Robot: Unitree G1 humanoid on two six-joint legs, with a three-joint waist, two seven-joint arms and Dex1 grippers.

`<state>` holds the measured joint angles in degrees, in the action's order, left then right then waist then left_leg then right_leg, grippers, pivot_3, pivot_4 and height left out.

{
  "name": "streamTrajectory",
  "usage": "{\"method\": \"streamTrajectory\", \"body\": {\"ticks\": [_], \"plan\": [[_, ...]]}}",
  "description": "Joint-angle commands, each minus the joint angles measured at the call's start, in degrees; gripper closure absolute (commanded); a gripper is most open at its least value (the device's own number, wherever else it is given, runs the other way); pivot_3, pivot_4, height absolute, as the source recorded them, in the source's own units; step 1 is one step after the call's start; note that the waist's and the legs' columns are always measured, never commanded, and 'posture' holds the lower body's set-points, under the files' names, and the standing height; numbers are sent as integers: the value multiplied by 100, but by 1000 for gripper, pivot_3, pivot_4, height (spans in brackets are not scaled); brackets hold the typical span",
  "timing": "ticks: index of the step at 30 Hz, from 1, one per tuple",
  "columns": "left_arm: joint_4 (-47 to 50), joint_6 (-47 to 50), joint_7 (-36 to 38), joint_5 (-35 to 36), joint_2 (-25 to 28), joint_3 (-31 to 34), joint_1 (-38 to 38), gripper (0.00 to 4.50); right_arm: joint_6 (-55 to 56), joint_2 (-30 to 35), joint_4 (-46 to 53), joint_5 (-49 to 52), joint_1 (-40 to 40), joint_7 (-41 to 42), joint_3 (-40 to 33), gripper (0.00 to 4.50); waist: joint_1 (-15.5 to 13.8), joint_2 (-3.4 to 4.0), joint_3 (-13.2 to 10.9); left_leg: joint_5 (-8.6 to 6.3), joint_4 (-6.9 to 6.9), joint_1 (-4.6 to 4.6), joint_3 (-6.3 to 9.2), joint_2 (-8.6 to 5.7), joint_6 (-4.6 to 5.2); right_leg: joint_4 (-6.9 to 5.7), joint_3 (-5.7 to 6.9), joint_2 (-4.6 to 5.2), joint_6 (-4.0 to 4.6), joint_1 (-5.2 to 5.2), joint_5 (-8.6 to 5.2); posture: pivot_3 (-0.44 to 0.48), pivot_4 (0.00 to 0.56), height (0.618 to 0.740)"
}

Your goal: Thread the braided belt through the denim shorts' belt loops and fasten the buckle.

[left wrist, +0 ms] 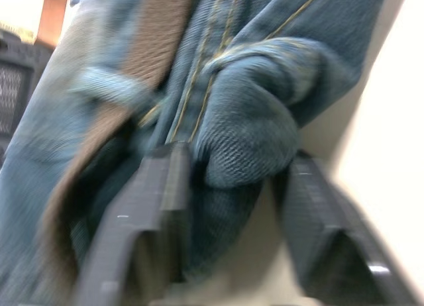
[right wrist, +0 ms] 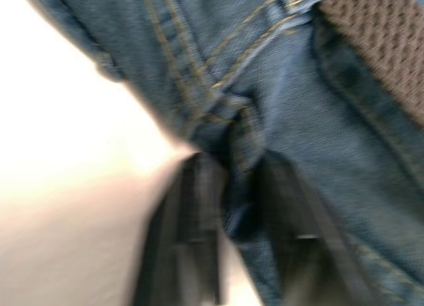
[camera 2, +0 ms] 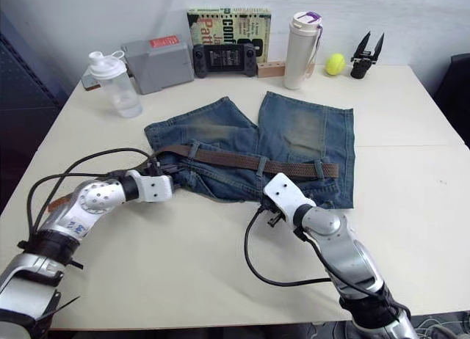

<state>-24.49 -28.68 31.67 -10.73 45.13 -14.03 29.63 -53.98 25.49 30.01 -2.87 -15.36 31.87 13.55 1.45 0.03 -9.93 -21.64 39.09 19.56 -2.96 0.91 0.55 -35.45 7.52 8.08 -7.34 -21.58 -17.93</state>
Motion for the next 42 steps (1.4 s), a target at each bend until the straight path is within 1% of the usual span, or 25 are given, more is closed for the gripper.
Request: {"method": "streamTrajectory", "body": {"ticks": [1,2,3,4,6,7,8,9,11,13,16,18,19,22,23,27,29,31,33,35,37,39,42], "plan": [[1478,1032,961,1466,11,360,-825,663,-339,110,377,498,129,259,-419,1298,-10,2,-1,-1,1,4,1,2,5,1,0,11,0,1,0,0,150,731],[2183,1553,1256,2206,106,527,-1197,425,-444,134,472,674,105,338,-640,916,-8,3,-4,-1,2,5,2,1,8,0,1,18,0,0,0,0,150,731],[2795,2115,1471,2831,211,691,-1547,418,-529,187,561,816,95,411,-823,604,0,8,-10,-3,8,19,10,-4,15,2,5,28,0,-2,0,0,150,731],[3219,2539,1603,3221,285,827,-1785,418,-597,226,621,929,87,443,-947,26,-5,9,-15,-7,12,27,13,-9,24,8,7,39,-2,-3,1,0,150,731],[3858,3348,1863,3977,593,1196,-2307,418,-746,321,700,1205,84,569,-1304,26,-16,8,-23,-10,32,56,38,-13,29,18,8,41,-5,-7,3,0,150,731],[4055,3590,2077,4298,766,1456,-2593,418,-833,379,725,1388,86,667,-1563,26,-9,7,-28,-10,53,81,60,-11,29,28,12,37,-5,-12,3,0,150,731],[4199,3775,2219,4519,884,1648,-2789,418,-894,426,739,1530,86,727,-1742,26,-5,15,-33,-10,55,90,68,-5,27,40,9,34,-5,-11,3,0,150,731],[4140,4144,2272,4768,1001,1889,-2854,418,-964,479,702,1746,61,828,-2045,26,-11,27,-41,-10,55,89,71,-6,27,38,12,34,-5,-10,3,0,150,731],[3823,4498,2305,5007,1055,2255,-2672,418,-1082,618,570,2163,-8,1048,-2571,26,-78,57,-58,-10,55,87,70,-13,28,42,21,33,-5,-5,2,0,150,731],[3541,4819,2274,5071,1040,2390,-2300,418,-1212,702,325,2486,-169,1129,-2988,26,-162,67,-64,-7,56,86,63,-22,33,45,22,31,-9,-4,4,0,150,731],[2953,5268,2226,5257,707,2397,-1234,418,-1356,967,-571,2727,-758,1068,-3504,26,-218,66,-67,-5,57,86,60,-35,36,38,18,29,-17,-3,8,0,150,731],[2416,5458,2223,5091,392,2163,-474,418,-1576,1191,-1306,2855,-1280,1016,-3723,26,-245,64,-68,-4,59,86,53,-68,39,35,14,31,-26,-6,13,0,150,731],[2230,5529,2240,5002,283,2083,-236,418,-1664,1256,-1557,2909,-1462,977,-3775,26,-250,64,-68,-4,58,89,52,-71,40,39,15,31,-26,-9,13,0,150,731],[1295,5640,2213,4689,-190,1812,571,418,-1708,1538,-2231,2859,-1885,883,-3675,26,-247,64,-67,-3,46,86,46,-72,41,35,18,30,-27,-14,14,0,150,731],[804,5507,2210,4462,-388,1696,872,418,-1653,1601,-2469,2730,-1987,741,-3561,26,-249,64,-68,-3,46,86,22,-76,41,28,23,30,-27,-13,14,0,150,731],[-537,5159,2454,3853,-898,1326,1659,418,-1310,1602,-2923,2289,-2037,258,-3086,26,-234,61,-68,-2,45,89,0,-74,42,36,26,29,-27,-15,14,0,150,731],[-1432,4863,2275,3526,-1264,1246,2188,418,-1215,1458,-3081,2162,-2030,-24,-3005,26,-194,58,-70,-2,45,95,-7,-74,42,36,25,30,-29,-22,15,0,150,731],[-2160,4578,2302,3179,-1511,1139,2592,418,-1113,1424,-3190,2065,-2023,-179,-2875,26,-202,55,-70,0,55,121,-8,-75,45,32,27,32,-30,-45,15,0,150,731],[-2783,4244,2334,2820,-1691,1031,2893,418,-1116,1414,-3253,2130,-2055,-189,-2830,26,-191,54,-70,1,82,177,-10,-79,46,4,25,37,-33,-99,17,0,150,731],[-3347,3998,2170,2522,-1851,931,3143,418,-1146,1408,-3334,2208,-2102,-158,-2804,26,-144,54,-70,1,82,177,-9,-85,47,-14,26,44,-33,-105,17,0,150,731],[-3827,4055,2141,2392,-1988,968,3379,418,-1202,1413,-3384,2297,-2120,-74,-2757,26,-128,54,-70,1,80,177,-10,-87,47,-15,28,46,-33,-107,17,0,150,731],[-4159,4081,2334,2231,-2061,929,3524,418,-1281,1399,-3429,2385,-2137,-3,-2752,26,-122,53,-71,1,82,176,-9,-86,48,-17,28,46,-33,-107,17,0,150,731],[-4461,3907,2657,1767,-2061,632,3572,418,-1259,1386,-3482,2437,-2145,78,-2686,26,-120,53,-71,2,83,177,-10,-86,50,-17,27,47,-33,-107,17,0,150,731]]}}
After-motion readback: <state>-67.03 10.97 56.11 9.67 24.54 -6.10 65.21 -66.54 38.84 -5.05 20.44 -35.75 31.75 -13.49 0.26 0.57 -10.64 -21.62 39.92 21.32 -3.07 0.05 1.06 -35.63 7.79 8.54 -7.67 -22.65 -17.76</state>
